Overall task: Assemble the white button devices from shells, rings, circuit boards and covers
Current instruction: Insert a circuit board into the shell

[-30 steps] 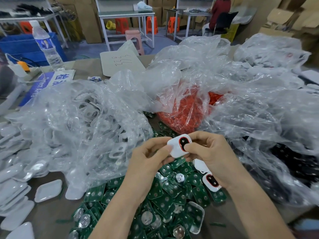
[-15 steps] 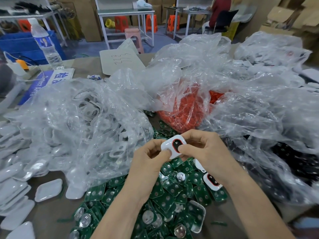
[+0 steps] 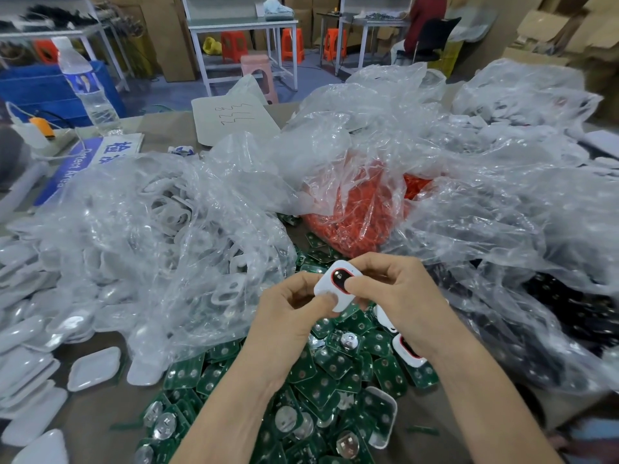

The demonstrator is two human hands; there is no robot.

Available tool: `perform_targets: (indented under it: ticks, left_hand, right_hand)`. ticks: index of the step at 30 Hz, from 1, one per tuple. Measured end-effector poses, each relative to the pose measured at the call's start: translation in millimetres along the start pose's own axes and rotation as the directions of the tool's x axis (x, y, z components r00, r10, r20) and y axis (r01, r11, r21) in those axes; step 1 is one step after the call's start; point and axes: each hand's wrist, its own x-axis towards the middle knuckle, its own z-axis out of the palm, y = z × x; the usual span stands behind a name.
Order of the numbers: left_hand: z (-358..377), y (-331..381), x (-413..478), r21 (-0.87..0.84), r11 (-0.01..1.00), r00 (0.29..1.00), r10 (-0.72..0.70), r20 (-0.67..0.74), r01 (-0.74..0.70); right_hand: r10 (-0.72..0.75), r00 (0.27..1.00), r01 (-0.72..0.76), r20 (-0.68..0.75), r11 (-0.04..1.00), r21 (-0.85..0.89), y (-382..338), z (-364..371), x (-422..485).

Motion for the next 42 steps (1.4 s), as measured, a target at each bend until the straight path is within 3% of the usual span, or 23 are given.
perform_targets:
  ticks: [3,8,10,13,15,17,19,21,23,25,27,30,34,38,42]
  left_hand:
    - [-0.5,3.3,-0.7,-0.086,0.996,0.999,0.023,0.042,-0.02]
    - [6.9,5.2,-1.8,-0.34,0.939,0.998,0.035,-0.042,-0.048]
    - [5.9,4.9,-1.5,-0.355,0.933,0.998,0.051,-0.04,-0.062]
    - [2.1,7.6,-3.4,-0.278,0.954,0.993,0.108,-0.039,-0.115]
    - [-3.1,9.3,-4.1,-0.06,0.969,0.969,0.236,-0.07,-0.24]
    - [-6.4,12.4,-4.6,0.203,0.882,0.899,0.438,-0.023,-0.424]
    - [-5.4,12.7,-4.6,0.277,0.816,0.855,0.518,0.042,-0.508]
    - [-2.2,10.9,-6.1,0.194,0.878,0.898,0.437,0.052,-0.439]
    - [0.7,10.7,-6.8,-0.017,0.958,0.957,0.287,0.046,-0.287]
    - [2.0,11.3,-7.3,-0.226,0.967,0.991,0.125,0.039,-0.113]
    - [2.5,10.5,-6.1,-0.286,0.958,0.997,0.036,0.064,-0.016]
    - [3.4,9.0,-5.2,-0.223,0.975,0.99,0.024,0.136,0.007]
    - [3.5,3.1,-4.3,-0.123,0.992,0.998,0.005,0.059,0.002]
    - [6.7,4.0,-4.4,0.1,0.991,0.996,0.087,-0.016,-0.085]
    - [9.9,1.3,-5.3,0.249,0.96,0.988,0.143,-0.051,-0.127]
  right_hand:
    - [-0.006,1.0,0.006,0.007,0.993,0.114,4.0,-4.6,2.3]
    - [-0.046,0.995,0.009,0.089,0.926,0.378,6.4,-7.6,4.2]
    - [-0.077,0.989,0.011,0.129,0.893,0.45,5.9,-6.3,3.2]
    - [-0.127,0.982,0.055,0.139,0.9,0.433,2.9,-6.9,0.5]
    - [-0.168,0.978,0.125,0.123,0.947,0.297,0.8,-8.4,-1.7]
    - [-0.223,0.968,0.204,0.112,0.967,0.155,-0.4,-9.2,-3.6]
    - [-0.258,0.962,0.243,0.087,0.958,0.153,-0.7,-9.0,-4.4]
    - [-0.268,0.962,0.256,0.051,0.952,0.17,-0.5,-9.9,-4.1]
    - [-0.304,0.952,0.299,0.033,0.948,0.113,1.8,-10.2,-3.3]
    - [-0.326,0.945,0.324,0.034,0.945,0.046,6.9,-9.6,-2.7]
    - [-0.337,0.941,0.336,0.033,0.942,0.022,11.4,-8.1,-2.7]
    - [-0.352,0.936,0.352,0.016,0.935,-0.038,16.3,-5.4,-1.6]
    - [-0.304,0.953,0.304,0.006,0.952,-0.042,17.9,-5.3,-2.8]
    - [-0.169,0.985,0.171,-0.036,0.982,0.075,15.1,-5.4,-7.5]
    - [-0.156,0.986,0.154,-0.066,0.987,-0.034,16.0,3.8,-13.2]
